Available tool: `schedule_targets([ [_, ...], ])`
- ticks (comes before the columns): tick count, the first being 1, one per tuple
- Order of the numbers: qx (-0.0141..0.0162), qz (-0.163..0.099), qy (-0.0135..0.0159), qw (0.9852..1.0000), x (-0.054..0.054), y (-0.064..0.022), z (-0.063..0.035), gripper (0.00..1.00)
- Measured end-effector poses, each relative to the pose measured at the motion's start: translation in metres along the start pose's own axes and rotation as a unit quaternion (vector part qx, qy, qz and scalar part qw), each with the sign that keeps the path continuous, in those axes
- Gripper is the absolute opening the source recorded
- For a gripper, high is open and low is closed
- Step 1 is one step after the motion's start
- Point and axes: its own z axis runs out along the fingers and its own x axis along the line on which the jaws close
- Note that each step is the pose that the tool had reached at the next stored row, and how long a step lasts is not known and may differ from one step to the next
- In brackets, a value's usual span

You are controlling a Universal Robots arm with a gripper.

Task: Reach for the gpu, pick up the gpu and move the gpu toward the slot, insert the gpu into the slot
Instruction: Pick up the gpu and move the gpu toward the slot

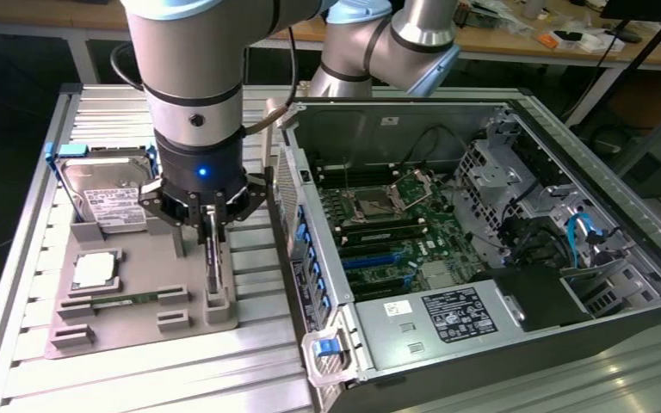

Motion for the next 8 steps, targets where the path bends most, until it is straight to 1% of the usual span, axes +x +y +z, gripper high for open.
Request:
schedule_targets([
  [2,0.0,0.0,0.0,1.0,0.0,0.0002,-0.0027,0.27],
  [8,0.0,0.0,0.0,1.0,0.0,0.0009,-0.0147,0.27],
])
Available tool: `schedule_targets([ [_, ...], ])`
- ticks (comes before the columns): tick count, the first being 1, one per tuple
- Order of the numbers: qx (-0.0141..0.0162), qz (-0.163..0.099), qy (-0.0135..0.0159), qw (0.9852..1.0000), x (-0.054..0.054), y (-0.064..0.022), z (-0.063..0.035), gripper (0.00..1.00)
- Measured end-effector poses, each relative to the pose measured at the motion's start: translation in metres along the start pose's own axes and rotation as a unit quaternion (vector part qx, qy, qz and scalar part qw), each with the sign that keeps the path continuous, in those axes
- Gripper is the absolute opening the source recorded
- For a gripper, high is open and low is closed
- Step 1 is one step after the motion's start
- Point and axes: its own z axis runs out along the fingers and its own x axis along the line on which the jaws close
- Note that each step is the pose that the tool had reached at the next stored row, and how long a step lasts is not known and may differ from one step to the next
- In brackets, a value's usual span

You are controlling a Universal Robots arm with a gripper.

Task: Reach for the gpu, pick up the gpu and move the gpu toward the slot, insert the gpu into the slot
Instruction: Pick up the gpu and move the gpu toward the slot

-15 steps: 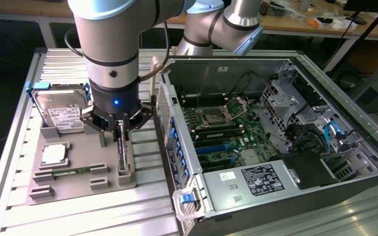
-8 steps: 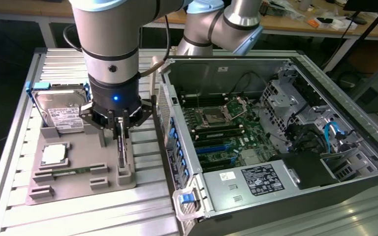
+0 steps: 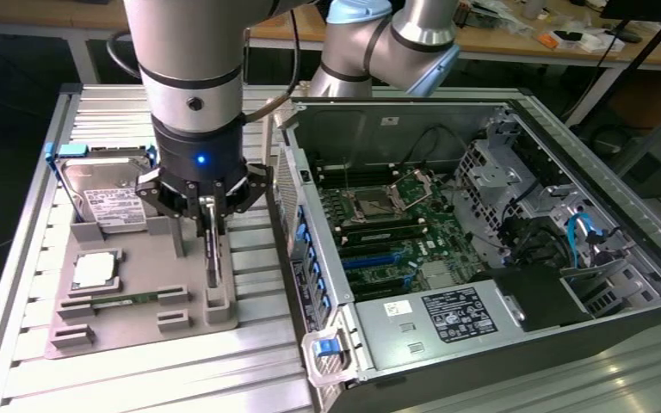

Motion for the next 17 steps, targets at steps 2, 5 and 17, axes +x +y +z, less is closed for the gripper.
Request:
schedule_targets([
  [2,0.0,0.0,0.0,1.0,0.0,0.0002,-0.005,0.27],
  [5,0.0,0.0,0.0,1.0,0.0,0.0005,-0.0113,0.27],
  [17,0.0,0.0,0.0,1.0,0.0,0.0015,-0.0306,0.27],
])
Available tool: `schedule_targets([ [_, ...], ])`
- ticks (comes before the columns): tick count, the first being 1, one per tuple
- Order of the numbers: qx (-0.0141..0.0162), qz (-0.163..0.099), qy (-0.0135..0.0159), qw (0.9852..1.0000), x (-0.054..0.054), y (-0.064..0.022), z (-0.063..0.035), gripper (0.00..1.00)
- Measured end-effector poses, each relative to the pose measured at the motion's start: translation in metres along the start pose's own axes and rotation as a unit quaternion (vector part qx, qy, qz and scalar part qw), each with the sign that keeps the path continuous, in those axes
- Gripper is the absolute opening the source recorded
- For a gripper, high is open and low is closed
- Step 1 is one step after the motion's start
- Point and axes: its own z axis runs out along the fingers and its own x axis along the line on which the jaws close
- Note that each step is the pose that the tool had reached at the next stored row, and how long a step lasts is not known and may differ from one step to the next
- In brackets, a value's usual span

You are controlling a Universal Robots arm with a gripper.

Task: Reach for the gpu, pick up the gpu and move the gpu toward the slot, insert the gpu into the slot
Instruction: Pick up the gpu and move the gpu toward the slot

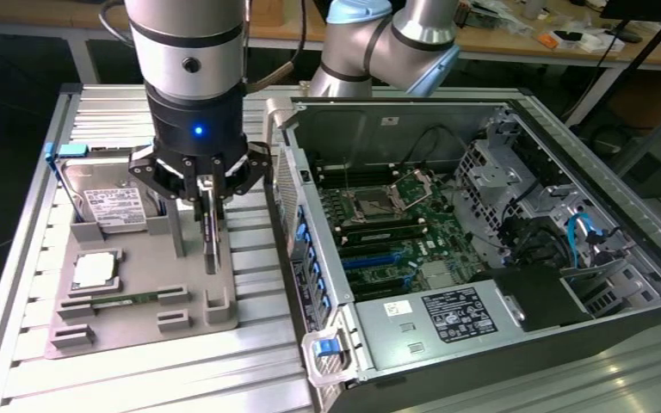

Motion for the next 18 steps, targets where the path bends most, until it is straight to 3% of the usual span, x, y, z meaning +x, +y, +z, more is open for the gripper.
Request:
schedule_targets([
  [18,0.0013,0.0,0.0,1.0,0.0,0.0023,-0.0181,0.27],
])
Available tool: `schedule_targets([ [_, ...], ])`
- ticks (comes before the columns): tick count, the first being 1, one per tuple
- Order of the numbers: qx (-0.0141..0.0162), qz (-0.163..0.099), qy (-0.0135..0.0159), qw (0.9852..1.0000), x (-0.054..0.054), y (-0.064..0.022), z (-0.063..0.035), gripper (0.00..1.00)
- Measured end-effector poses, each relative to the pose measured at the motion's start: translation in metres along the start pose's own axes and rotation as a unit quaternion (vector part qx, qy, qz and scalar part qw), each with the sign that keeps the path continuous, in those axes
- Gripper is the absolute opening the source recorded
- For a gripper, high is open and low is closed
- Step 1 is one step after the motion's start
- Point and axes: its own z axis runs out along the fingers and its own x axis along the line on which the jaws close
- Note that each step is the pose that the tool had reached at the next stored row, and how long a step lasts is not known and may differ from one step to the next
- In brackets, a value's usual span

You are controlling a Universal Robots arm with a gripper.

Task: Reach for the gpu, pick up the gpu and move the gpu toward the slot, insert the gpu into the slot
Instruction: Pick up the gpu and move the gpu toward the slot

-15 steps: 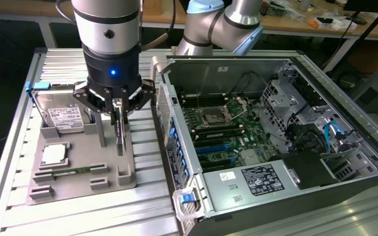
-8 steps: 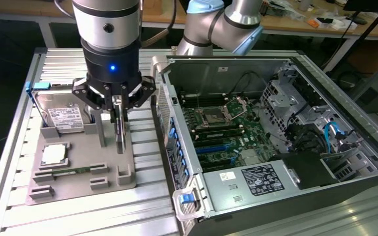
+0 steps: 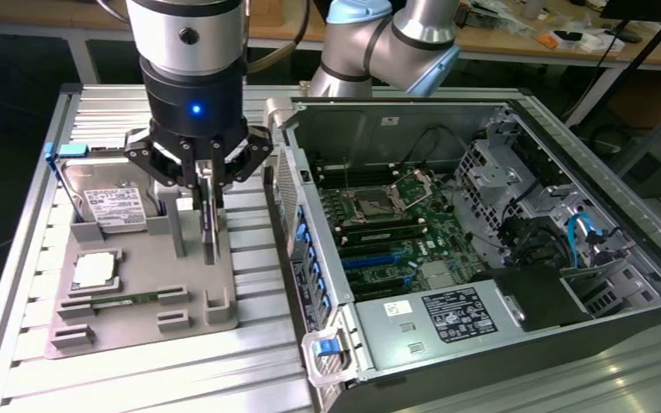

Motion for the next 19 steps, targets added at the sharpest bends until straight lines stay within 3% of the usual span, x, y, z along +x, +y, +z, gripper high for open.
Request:
schedule_targets([
  [19,0.0005,0.0,0.0,1.0,0.0,0.0066,-0.0384,0.27],
])
